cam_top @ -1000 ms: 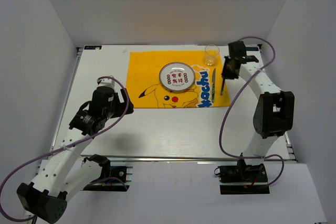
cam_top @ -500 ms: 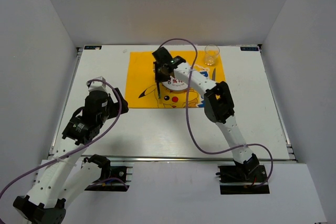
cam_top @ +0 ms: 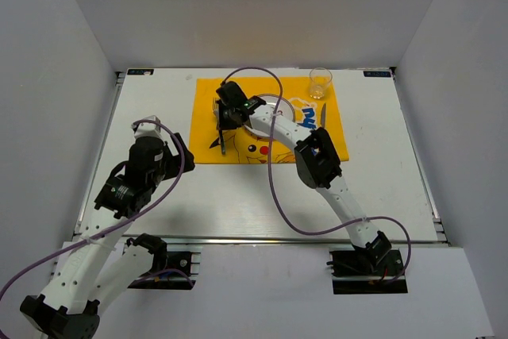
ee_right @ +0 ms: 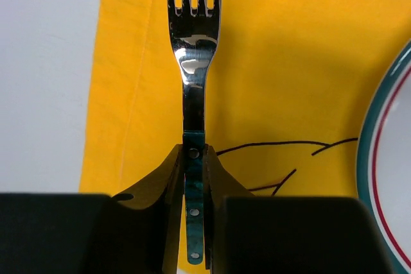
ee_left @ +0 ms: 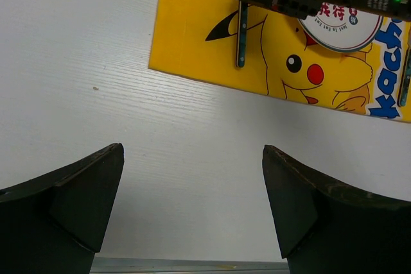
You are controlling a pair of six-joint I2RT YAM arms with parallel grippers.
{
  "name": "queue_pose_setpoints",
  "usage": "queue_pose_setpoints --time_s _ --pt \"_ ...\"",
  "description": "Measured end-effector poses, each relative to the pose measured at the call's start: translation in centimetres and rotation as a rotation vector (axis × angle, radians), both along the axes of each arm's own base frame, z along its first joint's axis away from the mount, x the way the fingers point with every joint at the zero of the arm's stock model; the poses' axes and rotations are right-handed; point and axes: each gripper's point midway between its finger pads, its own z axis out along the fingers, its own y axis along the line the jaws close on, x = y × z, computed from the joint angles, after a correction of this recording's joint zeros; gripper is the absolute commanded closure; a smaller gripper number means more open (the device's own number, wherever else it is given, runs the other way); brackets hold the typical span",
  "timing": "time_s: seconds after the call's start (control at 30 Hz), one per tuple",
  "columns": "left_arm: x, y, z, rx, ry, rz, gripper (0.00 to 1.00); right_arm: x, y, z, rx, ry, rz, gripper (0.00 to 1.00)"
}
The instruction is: Set the dinner table for one person
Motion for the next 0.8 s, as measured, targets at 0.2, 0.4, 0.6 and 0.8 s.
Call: queue_pose_setpoints --time_s 0.2,0.4,0.6,0.8 --pt "0.0 -0.1 0.0 -0.002 0.000 -0.010 0.02 0.0 0.2 -2.9 -0.007 0.040 -0.011 1.00" --pt "-0.1 -0.3 0.1 -0.008 -0.001 -0.022 0.02 0.2 0.4 -2.8 0.004 0.036 -0.015 1.00" --pt "-0.3 -0.4 0.5 -0.016 -0.017 -0.030 0.02 0.3 0.5 -2.7 0.016 0.042 -0.037 1.00" --pt "-0.4 -0.6 0.6 -0.020 -0.024 -0.037 0.02 0.4 0.8 -2.4 0.039 0.045 -0.055 1.00"
